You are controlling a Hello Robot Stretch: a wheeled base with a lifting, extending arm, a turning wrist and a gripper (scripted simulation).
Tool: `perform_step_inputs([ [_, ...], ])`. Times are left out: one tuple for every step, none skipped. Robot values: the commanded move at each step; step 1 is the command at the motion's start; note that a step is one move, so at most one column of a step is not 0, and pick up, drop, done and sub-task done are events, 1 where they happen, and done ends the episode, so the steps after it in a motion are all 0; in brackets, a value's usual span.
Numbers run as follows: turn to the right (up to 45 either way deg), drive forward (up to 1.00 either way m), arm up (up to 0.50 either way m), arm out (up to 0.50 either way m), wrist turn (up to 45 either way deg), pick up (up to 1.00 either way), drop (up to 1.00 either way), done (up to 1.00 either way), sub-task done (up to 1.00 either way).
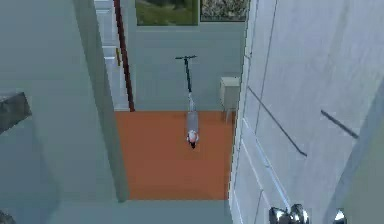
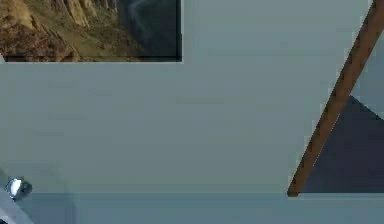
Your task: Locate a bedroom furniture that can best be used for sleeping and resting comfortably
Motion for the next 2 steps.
perform_step_inputs([
  [-45.0, 0.0, 0.0, 0.0, 0.0, 0.0, 0.0, 0.0, 0.0],
  [-45.0, 0.0, 0.0, 0.0, 0.0, 0.0, 0.0, 0.0, 0.0],
])
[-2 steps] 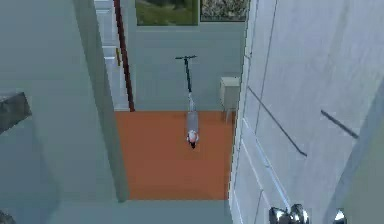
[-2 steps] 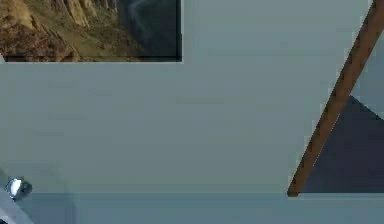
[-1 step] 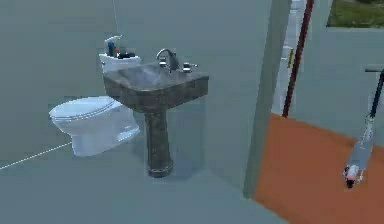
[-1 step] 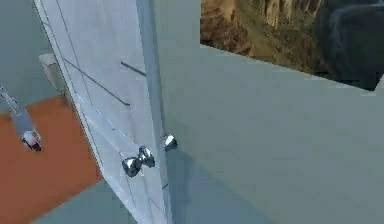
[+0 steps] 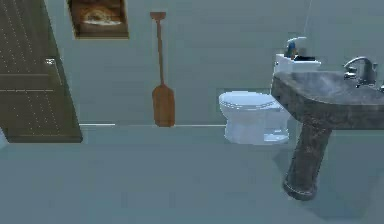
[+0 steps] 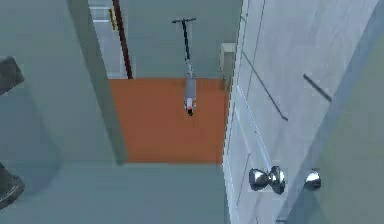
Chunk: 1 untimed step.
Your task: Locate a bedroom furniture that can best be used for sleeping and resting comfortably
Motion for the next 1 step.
perform_step_inputs([
  [-45.0, 0.0, 0.0, 0.0, 0.0, 0.0, 0.0, 0.0, 0.0],
])
